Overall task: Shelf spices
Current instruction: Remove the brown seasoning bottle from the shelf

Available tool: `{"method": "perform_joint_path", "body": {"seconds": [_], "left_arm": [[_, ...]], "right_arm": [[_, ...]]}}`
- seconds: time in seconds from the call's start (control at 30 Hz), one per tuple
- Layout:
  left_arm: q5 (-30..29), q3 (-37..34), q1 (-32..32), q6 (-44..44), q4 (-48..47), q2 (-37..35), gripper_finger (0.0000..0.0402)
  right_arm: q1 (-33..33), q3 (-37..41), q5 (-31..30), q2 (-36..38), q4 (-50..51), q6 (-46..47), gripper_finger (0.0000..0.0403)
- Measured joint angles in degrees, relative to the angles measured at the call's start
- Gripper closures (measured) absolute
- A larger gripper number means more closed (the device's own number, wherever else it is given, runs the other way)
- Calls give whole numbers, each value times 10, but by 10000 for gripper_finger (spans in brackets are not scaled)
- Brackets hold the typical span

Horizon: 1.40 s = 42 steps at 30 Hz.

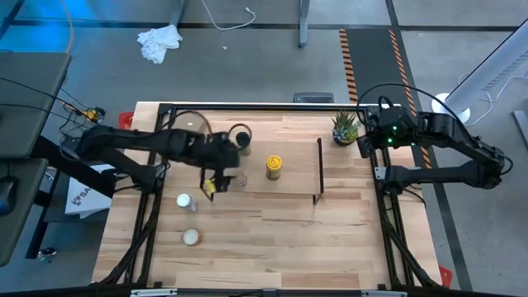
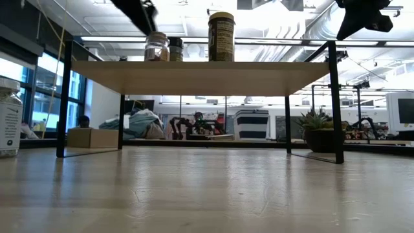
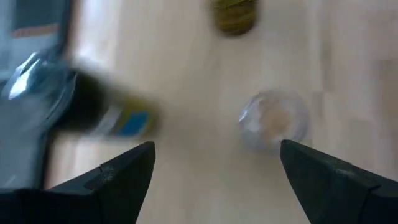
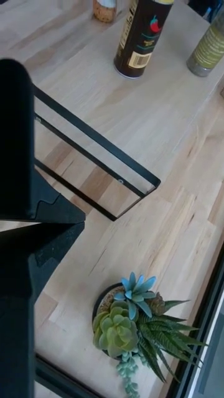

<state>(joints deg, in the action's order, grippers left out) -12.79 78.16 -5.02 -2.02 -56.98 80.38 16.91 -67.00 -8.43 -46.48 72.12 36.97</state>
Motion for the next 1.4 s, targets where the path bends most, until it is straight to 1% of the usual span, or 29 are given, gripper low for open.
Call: {"method": "perform_joint_path", "body": {"seconds": [0.07, 0.13, 0.33, 0.4, 0.5, 0.6, 0.67, 0.73, 0.8, 0.87, 0.93, 0.97, 1.03, 1.1, 1.17, 1.23, 1.33, 1.4], "left_arm": [[55, 2, 6, -45, 13, 18, 57], [75, 2, 6, -73, 18, 33, 57], [82, 1, 7, -87, 34, 60, 57], [92, 1, 7, -95, 48, 70, 57], [106, 1, 9, -97, 46, 92, 57], [106, 1, 9, -96, 43, 103, 57], [104, 1, 9, -90, 45, 102, 65], [91, 1, 6, -86, 45, 100, 83], [73, 1, 3, -86, 44, 97, 113], [61, 1, 0, -86, 43, 91, 156], [59, 1, 0, -82, 42, 86, 207], [58, 1, 0, -76, 41, 82, 225], [71, 1, -1, -58, 32, 69, 225], [109, 1, -5, -33, 19, 47, 225], [150, 1, -19, 1, -20, 22, 225], [174, 1, -48, 32, -61, -1, 225], [169, -10, -118, 43, -94, -35, 225], [158, -37, -173, 39, -73, -53, 225]], "right_arm": [[0, 0, 0, 0, 0, -9, 403], [0, 0, 0, 0, 0, -14, 403], [0, 0, 1, 0, 0, -14, 403], [0, 0, 1, 0, 0, -15, 403], [0, 0, 1, 0, 0, -18, 403], [0, 0, 1, 0, 0, -21, 403], [0, 0, 1, 0, 0, -21, 403], [0, 0, 1, 0, 0, -24, 403], [0, 0, 1, 0, 0, -25, 403], [0, 0, 1, 0, 0, -25, 403], [0, 0, 0, 0, 0, -25, 403], [0, 0, 1, 0, 0, -25, 403], [0, 0, 0, 0, 1, -25, 403], [0, 0, 0, 0, 1, -25, 403], [0, 0, 0, 0, 0, -25, 403], [0, 0, 0, 0, 1, -25, 403], [0, 0, 0, 0, 1, -25, 403], [0, 0, 0, 0, 1, -29, 403]]}}
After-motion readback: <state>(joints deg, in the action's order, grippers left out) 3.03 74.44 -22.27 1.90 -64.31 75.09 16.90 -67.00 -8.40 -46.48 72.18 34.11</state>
